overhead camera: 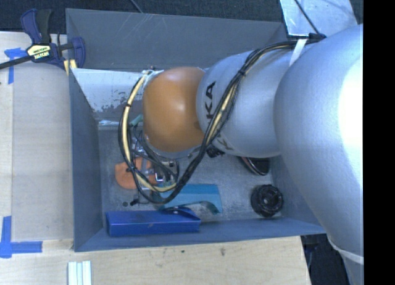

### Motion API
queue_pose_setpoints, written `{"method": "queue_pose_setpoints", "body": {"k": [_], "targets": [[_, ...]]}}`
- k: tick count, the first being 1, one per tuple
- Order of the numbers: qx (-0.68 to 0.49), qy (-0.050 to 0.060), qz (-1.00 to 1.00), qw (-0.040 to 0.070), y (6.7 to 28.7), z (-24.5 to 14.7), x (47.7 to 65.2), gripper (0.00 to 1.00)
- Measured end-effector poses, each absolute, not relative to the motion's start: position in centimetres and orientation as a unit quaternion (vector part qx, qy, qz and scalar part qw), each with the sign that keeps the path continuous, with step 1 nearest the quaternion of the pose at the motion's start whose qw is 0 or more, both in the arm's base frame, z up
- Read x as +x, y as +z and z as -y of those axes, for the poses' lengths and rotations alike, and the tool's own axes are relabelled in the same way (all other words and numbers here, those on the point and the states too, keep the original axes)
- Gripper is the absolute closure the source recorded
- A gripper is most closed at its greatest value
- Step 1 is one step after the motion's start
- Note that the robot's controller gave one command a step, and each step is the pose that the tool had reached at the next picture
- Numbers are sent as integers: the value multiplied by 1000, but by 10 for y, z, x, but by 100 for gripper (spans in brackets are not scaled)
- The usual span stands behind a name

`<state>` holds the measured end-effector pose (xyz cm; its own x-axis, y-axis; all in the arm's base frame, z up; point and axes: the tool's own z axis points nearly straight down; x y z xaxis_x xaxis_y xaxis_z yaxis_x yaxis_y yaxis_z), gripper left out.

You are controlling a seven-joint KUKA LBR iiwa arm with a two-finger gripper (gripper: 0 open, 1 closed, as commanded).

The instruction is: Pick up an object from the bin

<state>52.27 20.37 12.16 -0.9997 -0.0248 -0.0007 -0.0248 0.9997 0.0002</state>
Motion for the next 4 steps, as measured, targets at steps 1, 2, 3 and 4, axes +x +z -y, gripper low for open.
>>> {"method": "queue_pose_setpoints", "body": {"k": [1, 2, 3, 4], "targets": [[62, 1, -998, 1, 103, -193, 557, 100], [62, 1, -998, 1, 103, -193, 557, 100], [60, 1, -998, 3, 88, -213, 560, 100], [43, 1, -999, 1, 79, -225, 572, 100]]}}
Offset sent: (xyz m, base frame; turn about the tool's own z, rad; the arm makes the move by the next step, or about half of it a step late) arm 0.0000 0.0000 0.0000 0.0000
